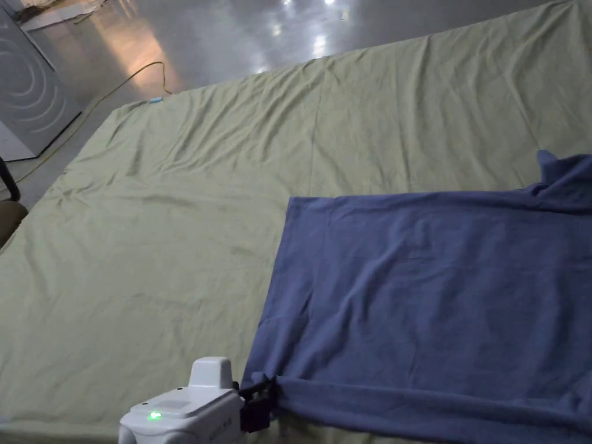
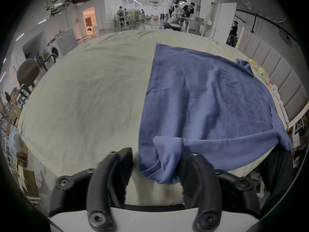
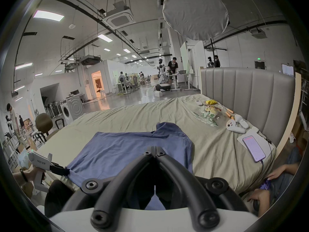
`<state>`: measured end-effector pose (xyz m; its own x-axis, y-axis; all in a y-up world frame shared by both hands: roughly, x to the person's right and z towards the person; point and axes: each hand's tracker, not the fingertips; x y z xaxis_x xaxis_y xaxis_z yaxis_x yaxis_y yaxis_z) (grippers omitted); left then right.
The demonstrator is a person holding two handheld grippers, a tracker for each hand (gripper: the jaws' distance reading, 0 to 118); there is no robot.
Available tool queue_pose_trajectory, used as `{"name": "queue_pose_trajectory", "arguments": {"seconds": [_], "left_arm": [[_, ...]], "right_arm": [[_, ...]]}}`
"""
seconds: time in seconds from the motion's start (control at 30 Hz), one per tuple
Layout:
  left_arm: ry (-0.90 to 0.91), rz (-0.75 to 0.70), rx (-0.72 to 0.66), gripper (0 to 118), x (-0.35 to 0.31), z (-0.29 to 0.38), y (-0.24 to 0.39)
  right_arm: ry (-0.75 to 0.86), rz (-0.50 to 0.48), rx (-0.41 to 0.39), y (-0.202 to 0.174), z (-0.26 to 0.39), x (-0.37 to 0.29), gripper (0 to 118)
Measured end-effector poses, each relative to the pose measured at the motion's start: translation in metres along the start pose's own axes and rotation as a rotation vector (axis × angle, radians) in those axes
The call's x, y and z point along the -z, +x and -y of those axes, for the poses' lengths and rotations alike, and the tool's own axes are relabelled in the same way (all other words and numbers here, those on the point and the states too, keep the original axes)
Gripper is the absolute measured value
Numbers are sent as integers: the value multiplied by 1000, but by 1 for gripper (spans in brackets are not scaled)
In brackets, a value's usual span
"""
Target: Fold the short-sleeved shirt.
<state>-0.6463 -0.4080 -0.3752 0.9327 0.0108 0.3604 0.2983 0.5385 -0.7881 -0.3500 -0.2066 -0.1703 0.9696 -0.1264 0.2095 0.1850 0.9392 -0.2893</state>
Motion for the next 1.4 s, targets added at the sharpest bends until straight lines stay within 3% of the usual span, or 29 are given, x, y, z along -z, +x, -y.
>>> {"name": "queue_pose_trajectory", "arguments": {"seconds": [0.17, 0.27, 0.33, 0.37, 0.4, 0.43, 0.47, 0.5, 0.63, 0.8, 0.83, 0.87, 0.9, 0.93, 0.97, 1.13, 1.23, 1.4], "left_arm": [[-36, 18, 79, 13, 3, 8, 15], [-81, -16, 133, 13, 18, 19, 24], [-106, -31, 181, 13, 26, 26, 26], [-111, -32, 178, 13, 27, 24, 27], [-113, -33, 178, 13, 23, 23, 34], [-115, -33, 179, 13, 22, 24, 34], [-114, -31, 175, 13, 21, 24, 33], [-110, -27, 168, 13, 20, 24, 33], [-104, -6, 123, 13, 12, 14, 35], [-105, -9, 126, 13, 11, 15, 35], [-103, -9, 125, 13, 10, 15, 35], [-102, -9, 122, 13, 9, 15, 35], [-100, -8, 119, 13, 9, 14, 36], [-99, -7, 116, 13, 9, 13, 34], [-99, -5, 114, 13, 8, 12, 34], [-102, 4, 91, 13, 6, 7, 31], [-90, 18, 78, 13, 0, 5, 28], [52, 99, -10, 11, -38, -32, 26]], "right_arm": [[-45, 49, -17, 7, 7, -1, 0], [-124, 104, -15, 18, 12, 2, 0], [-258, 137, 2, 34, 23, 15, 3], [-297, 166, 9, 46, 34, 20, 15], [-339, 173, 23, 53, 41, 25, 38], [-365, 163, 38, 59, 48, 29, 71], [-415, 141, 60, 67, 57, 35, 86], [-426, 129, 76, 70, 64, 39, 88], [-519, 88, 84, 69, 78, 66, 86], [-683, 127, -61, 53, 89, 117, 86], [-718, 120, -86, 50, 94, 125, 80], [-749, 100, -103, 48, 98, 130, 68], [-766, 86, -111, 43, 100, 135, 46], [-777, 72, -111, 40, 102, 137, 10], [-799, 38, -100, 37, 104, 140, 7], [-748, 68, -109, 31, 97, 131, 6], [-697, 64, -39, 35, 84, 119, 6], [-568, 35, -12, 35, 51, 119, 6]]}}
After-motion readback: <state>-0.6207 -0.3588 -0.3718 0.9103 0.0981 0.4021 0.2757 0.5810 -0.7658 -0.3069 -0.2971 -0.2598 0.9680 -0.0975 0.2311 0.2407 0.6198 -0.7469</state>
